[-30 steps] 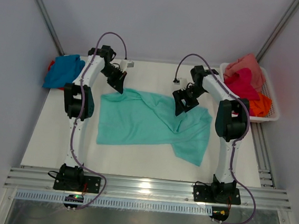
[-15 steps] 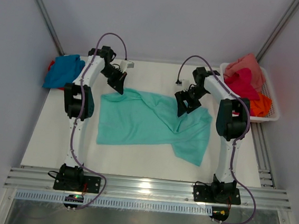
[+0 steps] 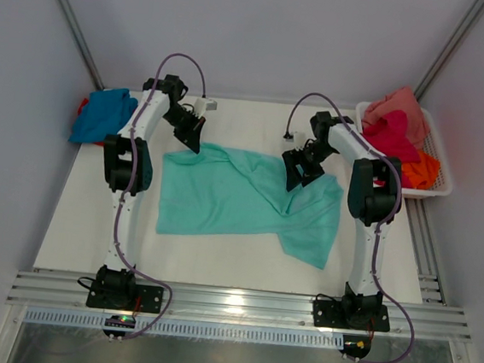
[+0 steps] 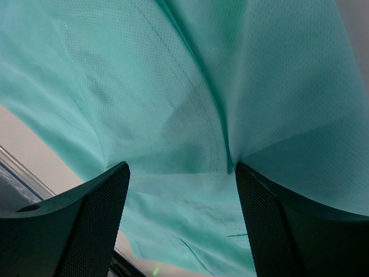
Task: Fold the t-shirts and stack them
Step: Fold the tshirt
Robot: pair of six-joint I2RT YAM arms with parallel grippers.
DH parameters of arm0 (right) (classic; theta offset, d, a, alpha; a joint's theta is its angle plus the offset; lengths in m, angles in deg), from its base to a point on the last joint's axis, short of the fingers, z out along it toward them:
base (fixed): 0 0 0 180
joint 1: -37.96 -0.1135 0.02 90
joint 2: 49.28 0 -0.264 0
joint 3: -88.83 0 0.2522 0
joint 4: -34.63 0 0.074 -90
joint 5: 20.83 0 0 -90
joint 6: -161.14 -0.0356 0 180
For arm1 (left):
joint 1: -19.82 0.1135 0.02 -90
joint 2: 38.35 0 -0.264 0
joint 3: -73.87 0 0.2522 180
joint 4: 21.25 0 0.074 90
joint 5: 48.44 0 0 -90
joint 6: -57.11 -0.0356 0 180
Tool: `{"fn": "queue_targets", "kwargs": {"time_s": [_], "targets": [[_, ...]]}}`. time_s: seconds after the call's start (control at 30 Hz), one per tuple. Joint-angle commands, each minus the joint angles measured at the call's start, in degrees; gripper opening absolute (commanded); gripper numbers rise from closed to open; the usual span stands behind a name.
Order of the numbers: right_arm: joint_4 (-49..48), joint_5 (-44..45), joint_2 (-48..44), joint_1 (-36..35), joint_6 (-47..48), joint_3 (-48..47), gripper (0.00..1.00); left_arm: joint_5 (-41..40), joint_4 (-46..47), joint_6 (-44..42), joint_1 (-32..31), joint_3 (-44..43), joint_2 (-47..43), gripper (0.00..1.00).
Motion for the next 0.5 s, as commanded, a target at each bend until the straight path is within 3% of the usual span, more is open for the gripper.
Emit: {"fn": "queue_targets", "kwargs": {"time_s": [0.0, 0.27, 0.3, 0.33, 0.37, 0.4, 0.47], "targets": [[-0.86, -0.18, -0.79, 0.12, -0.37, -0.33, 0.78, 1.77, -0.98, -0.12, 0.08, -0.12, 0.07, 0.00], [-0.69, -1.41, 0.09, 0.12, -0.63, -0.68, 0.75, 1.68, -0.72, 0.05, 0.08, -0.12, 0.25, 0.00], [-0.69, -1.85, 0.18, 0.21, -0.54, -0.60, 0.70, 1.68, -0.89, 0.14, 0.08, -0.12, 0.25, 0.00], [-0.51, -2.29, 0.18, 0.12, -0.46, -0.68, 0.59, 1.76, -0.89, -0.03, 0.08, -0.12, 0.25, 0.00], [-0.42, -2.55, 0.35, 0.12, -0.28, -0.95, 0.45, 1.68, -0.89, 0.05, 0.08, -0.12, 0.33, 0.00], [-0.60, -2.55, 0.35, 0.12, -0.37, -1.04, 0.26, 1.76, -1.16, -0.03, 0.08, -0.12, 0.42, 0.00], [-0.42, -2.38, 0.61, 0.12, -0.28, -1.39, 0.23, 1.76, -1.16, -0.03, 0.08, -0.12, 0.42, 0.00]]}}
